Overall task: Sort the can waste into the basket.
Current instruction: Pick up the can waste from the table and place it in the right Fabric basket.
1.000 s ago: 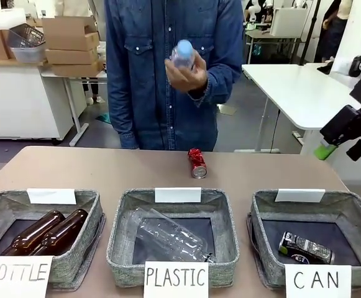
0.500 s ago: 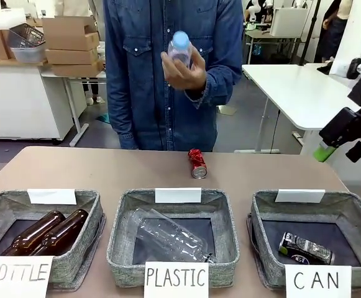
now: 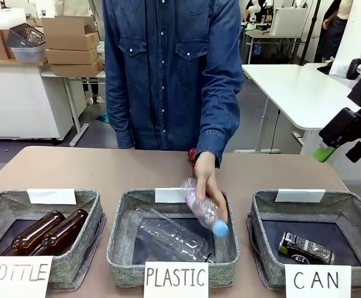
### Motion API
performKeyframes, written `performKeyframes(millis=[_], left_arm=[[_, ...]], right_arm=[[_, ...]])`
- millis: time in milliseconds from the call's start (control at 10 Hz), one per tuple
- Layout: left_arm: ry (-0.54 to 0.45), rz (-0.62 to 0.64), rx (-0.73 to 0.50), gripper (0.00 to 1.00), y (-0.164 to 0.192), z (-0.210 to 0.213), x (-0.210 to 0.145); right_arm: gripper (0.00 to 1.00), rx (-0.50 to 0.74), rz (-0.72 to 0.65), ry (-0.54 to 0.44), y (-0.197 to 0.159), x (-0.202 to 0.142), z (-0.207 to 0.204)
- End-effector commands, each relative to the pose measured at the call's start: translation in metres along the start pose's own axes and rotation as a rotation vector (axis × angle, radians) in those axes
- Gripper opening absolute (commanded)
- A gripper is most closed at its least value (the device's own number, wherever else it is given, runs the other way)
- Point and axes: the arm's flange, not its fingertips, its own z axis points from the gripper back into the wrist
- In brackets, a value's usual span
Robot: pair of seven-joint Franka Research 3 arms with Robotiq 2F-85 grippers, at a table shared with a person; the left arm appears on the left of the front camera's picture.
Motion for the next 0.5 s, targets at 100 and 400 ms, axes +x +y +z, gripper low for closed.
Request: performKeyframes(millis=[100,400], left_arm=[[0.004,-0.017,0.011,1.0,0.0013,0.0003,-0.0028],[0.004,-0.017,0.011,1.0,0.0013,0.0003,-0.0028]], right_arm=[[1.0,-0.017,-0.013,-0.002,-0.0004,0.0028,-0.0043],[1.0,-0.017,-0.006,0.0,-0.0007,0.004,-0.0042]])
